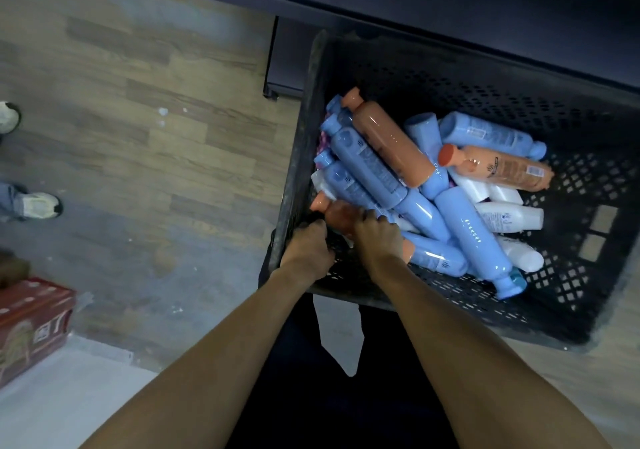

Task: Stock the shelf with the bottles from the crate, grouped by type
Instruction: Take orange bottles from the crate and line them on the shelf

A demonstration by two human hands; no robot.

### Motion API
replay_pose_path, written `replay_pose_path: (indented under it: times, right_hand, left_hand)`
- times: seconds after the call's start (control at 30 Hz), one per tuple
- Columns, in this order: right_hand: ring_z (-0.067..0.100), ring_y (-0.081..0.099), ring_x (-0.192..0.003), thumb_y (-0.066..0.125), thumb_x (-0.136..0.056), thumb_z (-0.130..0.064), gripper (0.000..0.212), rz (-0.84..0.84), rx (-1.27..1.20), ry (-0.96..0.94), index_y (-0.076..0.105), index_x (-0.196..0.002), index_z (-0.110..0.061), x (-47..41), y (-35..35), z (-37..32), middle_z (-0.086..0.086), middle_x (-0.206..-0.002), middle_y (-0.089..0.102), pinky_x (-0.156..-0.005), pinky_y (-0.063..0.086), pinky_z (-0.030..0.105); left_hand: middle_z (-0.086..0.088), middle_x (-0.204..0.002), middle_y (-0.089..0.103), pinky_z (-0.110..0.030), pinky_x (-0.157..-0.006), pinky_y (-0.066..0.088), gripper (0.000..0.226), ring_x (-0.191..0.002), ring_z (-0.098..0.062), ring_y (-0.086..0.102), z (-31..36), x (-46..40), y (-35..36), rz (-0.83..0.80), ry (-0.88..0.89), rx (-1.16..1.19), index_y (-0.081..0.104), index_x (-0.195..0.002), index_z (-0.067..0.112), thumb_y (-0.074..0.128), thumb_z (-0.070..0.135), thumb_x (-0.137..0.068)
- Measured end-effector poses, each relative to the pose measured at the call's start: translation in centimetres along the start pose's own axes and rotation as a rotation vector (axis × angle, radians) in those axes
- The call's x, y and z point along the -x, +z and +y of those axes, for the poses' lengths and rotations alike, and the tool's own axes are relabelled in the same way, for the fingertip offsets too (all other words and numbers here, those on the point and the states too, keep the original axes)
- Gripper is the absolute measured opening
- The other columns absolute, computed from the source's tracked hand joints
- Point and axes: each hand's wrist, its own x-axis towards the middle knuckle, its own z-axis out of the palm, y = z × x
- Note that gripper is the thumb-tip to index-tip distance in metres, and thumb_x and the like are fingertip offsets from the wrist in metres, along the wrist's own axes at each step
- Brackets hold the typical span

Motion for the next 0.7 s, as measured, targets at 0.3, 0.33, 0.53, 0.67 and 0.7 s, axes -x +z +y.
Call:
replay_pose_path:
  times: [0.3,0.33,0.53,0.67,0.7]
  right_hand:
    - [0.031,0.065,-0.098,0.069,-0.073,-0.048,0.053,0.062,-0.488,0.115,0.05,-0.114,-0.022,0.9,-4.5,4.7,0.006,-0.108,0.066,-0.07,0.042,0.034]
    - [0.03,0.065,-0.097,0.067,-0.071,-0.051,0.051,0.096,-0.58,0.112,0.051,-0.112,-0.024,1.6,-5.8,5.3,0.003,-0.106,0.067,-0.069,0.043,0.033]
    - [0.016,0.064,-0.097,0.084,-0.067,-0.036,0.065,0.247,-0.926,-0.034,0.055,-0.122,-0.021,7.0,-16.3,6.9,-0.005,-0.108,0.067,-0.081,0.052,0.033]
    - [0.001,0.063,-0.09,0.088,-0.066,-0.032,0.064,0.313,-1.006,-0.115,0.055,-0.12,-0.023,10.8,-23.0,7.7,-0.013,-0.103,0.066,-0.076,0.049,0.02]
    - [-0.004,0.063,-0.088,0.088,-0.065,-0.031,0.062,0.348,-1.021,-0.136,0.055,-0.117,-0.025,11.9,-24.6,7.9,-0.016,-0.1,0.066,-0.075,0.048,0.016]
  left_hand:
    - [-0.016,-0.11,0.065,-0.032,-0.081,0.046,0.029,-0.105,-0.034,0.06,0.8,2.2,-1.0,-0.024,0.089,0.085,0.058,-0.111,0.006,0.066,0.013,-0.084]
    - [-0.015,-0.109,0.066,-0.03,-0.079,0.044,0.031,-0.104,-0.033,0.061,1.2,2.6,-1.3,-0.014,0.109,0.123,0.058,-0.112,0.007,0.067,0.014,-0.083]
    - [0.005,-0.107,0.059,-0.019,-0.074,0.043,0.066,-0.098,-0.012,0.055,5.6,5.7,-5.4,0.011,0.266,0.39,0.049,-0.13,0.02,0.084,0.027,-0.075]
    - [0.01,-0.105,0.069,-0.013,-0.081,0.051,0.058,-0.097,-0.004,0.066,9.3,9.0,-10.2,-0.022,0.423,0.628,0.057,-0.119,0.019,0.087,0.011,-0.07]
    - [0.004,-0.107,0.071,-0.021,-0.085,0.053,0.059,-0.098,-0.008,0.068,10.0,9.9,-11.4,-0.009,0.455,0.662,0.059,-0.12,0.015,0.087,0.006,-0.069]
